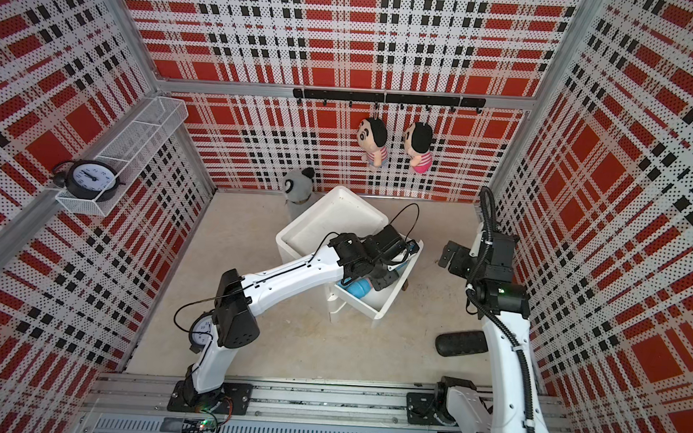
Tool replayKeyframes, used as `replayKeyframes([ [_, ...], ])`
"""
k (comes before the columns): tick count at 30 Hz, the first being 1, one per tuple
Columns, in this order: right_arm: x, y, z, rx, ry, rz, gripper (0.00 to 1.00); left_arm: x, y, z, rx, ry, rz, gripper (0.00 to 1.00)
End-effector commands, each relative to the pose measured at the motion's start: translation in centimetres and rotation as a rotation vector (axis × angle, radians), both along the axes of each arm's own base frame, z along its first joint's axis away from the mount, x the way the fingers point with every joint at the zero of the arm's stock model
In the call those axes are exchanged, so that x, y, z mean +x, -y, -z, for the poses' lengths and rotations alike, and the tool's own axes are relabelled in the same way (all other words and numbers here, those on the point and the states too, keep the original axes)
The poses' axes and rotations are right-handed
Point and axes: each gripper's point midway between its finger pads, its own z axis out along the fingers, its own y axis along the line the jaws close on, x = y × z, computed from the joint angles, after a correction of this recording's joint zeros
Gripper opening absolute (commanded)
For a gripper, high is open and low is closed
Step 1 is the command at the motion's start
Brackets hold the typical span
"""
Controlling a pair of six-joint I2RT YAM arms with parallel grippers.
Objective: Take the microphone out of the drawer
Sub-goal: Pick up the microphone from the drawer.
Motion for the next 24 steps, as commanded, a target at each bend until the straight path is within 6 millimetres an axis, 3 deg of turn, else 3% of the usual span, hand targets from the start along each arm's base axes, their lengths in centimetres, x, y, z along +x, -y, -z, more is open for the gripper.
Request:
replayKeyframes([
  [1, -0.1, 0.3, -0.7, -0.004, 0.034, 0.011, 1.0, -0.5, 0.4, 1.9, 0.028, -0.056, 0.046, 0.45],
  [11, 0.4, 0.2, -0.5, 0.01, 0.036, 0.008, 1.0, 0.6, 0.6, 0.9, -0.034, -0.071, 0.015, 0.23],
  [20, 0.9, 0.2, -0.2, 0.007, 0.027, 0.006, 1.0, 1.1, 0.7, -1.9, -0.129, -0.062, 0.014, 0.0],
  [24, 1.1, 0.2, -0.1, 0.008, 0.024, 0.004, 1.0, 1.4, 0.6, -3.3, -0.165, -0.042, 0.001, 0.0],
])
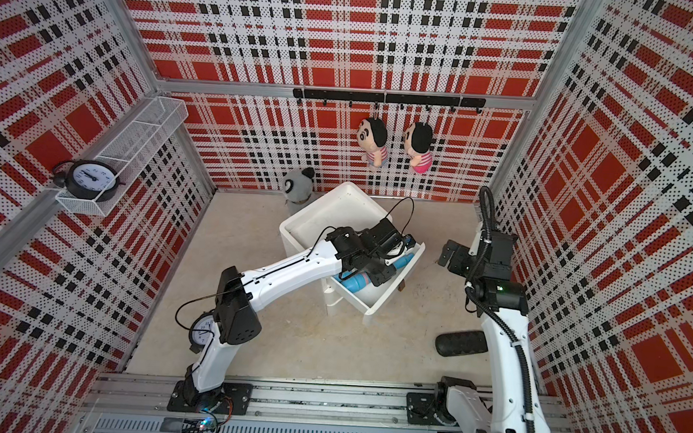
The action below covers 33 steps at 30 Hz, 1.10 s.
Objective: Take the microphone out of the drawer
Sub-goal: Pick up the microphone from the drawer.
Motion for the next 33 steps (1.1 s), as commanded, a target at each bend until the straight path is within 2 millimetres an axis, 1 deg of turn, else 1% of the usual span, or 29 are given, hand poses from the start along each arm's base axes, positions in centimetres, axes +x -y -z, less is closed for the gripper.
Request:
replayKeyframes([
  [1, 0.5, 0.2, -0.4, 0.0, 0.024, 0.005, 1.0, 0.5, 1.0, -3.5, -0.127, 0.035, 0.025, 0.0],
  [10, 0.7, 0.2, -0.2, 0.007, 0.021, 0.001, 1.0, 1.8, -0.1, -5.1, -0.203, 0.021, -0.068, 0.0],
  [17, 1.0, 0.0, -0.1, 0.014, 0.02, -0.007, 1.0, 2.3, -1.1, -7.3, -0.276, 0.041, -0.112, 0.0],
  [22, 1.1, -0.8, -0.4, 0.032, 0.027, -0.051, 1.0, 2.7, -1.8, -8.6, -0.318, 0.061, -0.136, 0.0],
  [27, 0.8, -2.9, -1.0, 0.071, 0.053, -0.174, 1.0, 3.1, -2.2, -9.1, -0.331, 0.072, -0.152, 0.0],
  [29, 0.5, -4.1, -1.0, 0.097, 0.06, -0.239, 1.0, 3.3, -2.3, -9.3, -0.337, 0.077, -0.16, 0.0],
  [33, -0.1, -6.6, -0.5, 0.139, 0.032, -0.365, 1.0, 3.7, -2.6, -10.6, -0.392, 0.084, -0.17, 0.0],
])
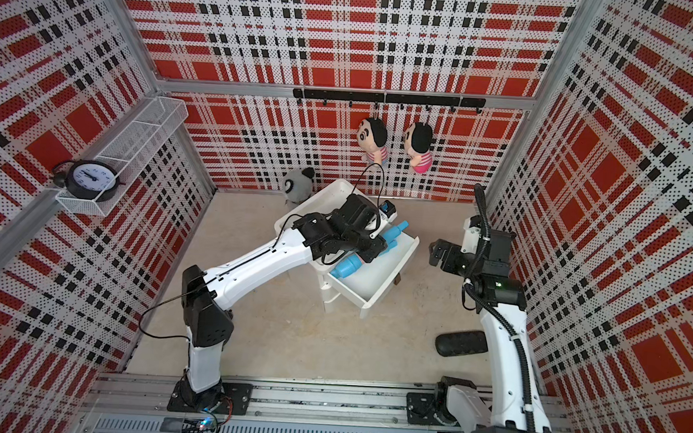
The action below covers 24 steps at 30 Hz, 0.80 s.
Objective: Take the microphone out of the drawer
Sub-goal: Pick up the microphone from the drawer, then place the microphone at the center of the board.
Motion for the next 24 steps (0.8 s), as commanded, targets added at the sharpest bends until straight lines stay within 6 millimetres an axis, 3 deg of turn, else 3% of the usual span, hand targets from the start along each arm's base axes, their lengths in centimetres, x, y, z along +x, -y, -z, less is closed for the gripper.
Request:
replayKeyframes([
  [1, -0.8, -2.8, -0.2, 0.021, 0.01, -0.149, 1.0, 0.4, -0.3, -3.4, -0.104, 0.044, -0.017, 0.0],
  [7, -1.8, -5.7, 0.7, -0.013, -0.028, -0.25, 1.0, -0.2, -0.5, -7.4, -0.274, 0.055, 0.047, 0.0],
  [15, -2.6, -7.4, 0.9, -0.025, -0.046, -0.32, 1.0, -1.8, -2.1, -13.9, -0.521, 0.067, 0.146, 0.0],
  [19, -3.0, -8.1, 0.7, -0.062, -0.048, -0.352, 1.0, -1.8, -4.3, -16.6, -0.613, 0.084, 0.143, 0.0],
  [24, -3.6, -9.2, -0.2, -0.086, -0.021, -0.402, 1.0, -0.5, -8.9, -18.5, -0.67, 0.125, 0.039, 0.0],
])
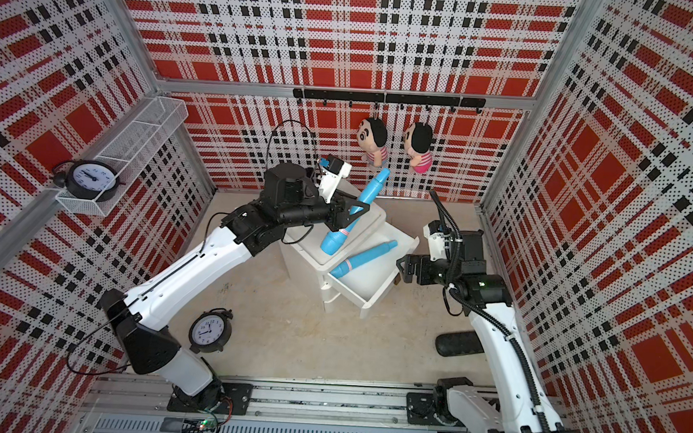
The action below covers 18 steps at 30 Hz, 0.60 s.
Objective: Take the microphone out of the drawer
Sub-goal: Place the microphone at the center of the board.
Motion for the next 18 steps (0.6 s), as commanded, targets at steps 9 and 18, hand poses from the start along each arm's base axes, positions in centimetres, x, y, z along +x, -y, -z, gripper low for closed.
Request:
replayKeyframes([
  [9, -0.2, -2.0, -2.0, -0.058, 0.059, -0.093, 1.0, 2.5, -14.6, -2.0, -0.101, 0.011, -0.354, 0.0],
  [18, -0.5, -3.7, -2.4, -0.106, 0.065, -0.154, 1.0, 2.5, -27.7, 3.6, -0.004, -0.107, -0.721, 0.0],
])
